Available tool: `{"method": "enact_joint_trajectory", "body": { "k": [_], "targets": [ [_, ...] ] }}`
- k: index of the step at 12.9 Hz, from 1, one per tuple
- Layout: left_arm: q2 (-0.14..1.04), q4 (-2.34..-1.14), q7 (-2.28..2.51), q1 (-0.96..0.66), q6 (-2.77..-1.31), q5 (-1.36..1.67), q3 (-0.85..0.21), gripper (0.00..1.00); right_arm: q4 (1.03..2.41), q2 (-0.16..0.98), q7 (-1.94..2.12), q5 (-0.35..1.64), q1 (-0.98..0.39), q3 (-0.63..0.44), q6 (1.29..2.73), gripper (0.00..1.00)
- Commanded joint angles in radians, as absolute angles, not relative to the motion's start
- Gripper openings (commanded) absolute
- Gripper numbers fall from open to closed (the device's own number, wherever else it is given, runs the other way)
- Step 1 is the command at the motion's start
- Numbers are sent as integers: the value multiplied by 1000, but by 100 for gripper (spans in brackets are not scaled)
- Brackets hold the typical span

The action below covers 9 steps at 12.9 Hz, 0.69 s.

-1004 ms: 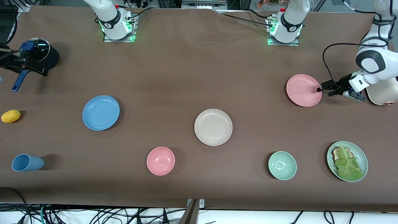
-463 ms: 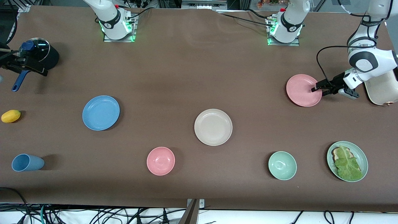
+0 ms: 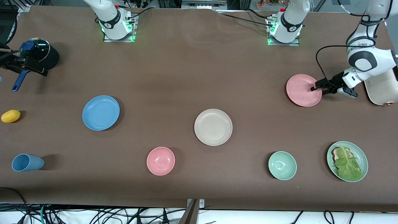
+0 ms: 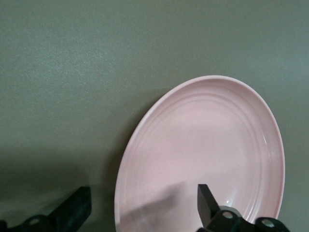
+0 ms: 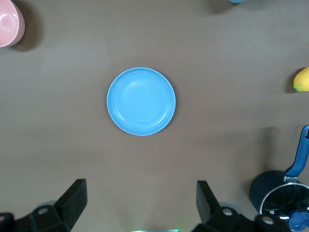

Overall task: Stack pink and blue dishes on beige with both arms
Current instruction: 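Lower the left gripper and pinch the pink plate's rim, then slide the pink plate with the left gripper onto the beige plate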

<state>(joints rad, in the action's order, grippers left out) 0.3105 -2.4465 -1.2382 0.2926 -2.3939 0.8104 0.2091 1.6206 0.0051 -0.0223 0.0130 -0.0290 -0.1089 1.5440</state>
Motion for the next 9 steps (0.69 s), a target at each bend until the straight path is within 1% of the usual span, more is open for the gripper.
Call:
{"method": "enact_joint_trajectory", "body": {
  "k": [1,3,9],
  "targets": [
    [293,-2480,-1276,288,-2407,848,212,40,1611,2,-23,8,-28,-110,1534,100],
    [291,-2477,-1278,288,-2401,847,216,0,1611,2,-23,8,-28,-110,1534,100],
    [275,-2474,-1287,288,-2395,833,216,0,1611,2,-23,8,-28,-112,1532,100]
  ]
}}
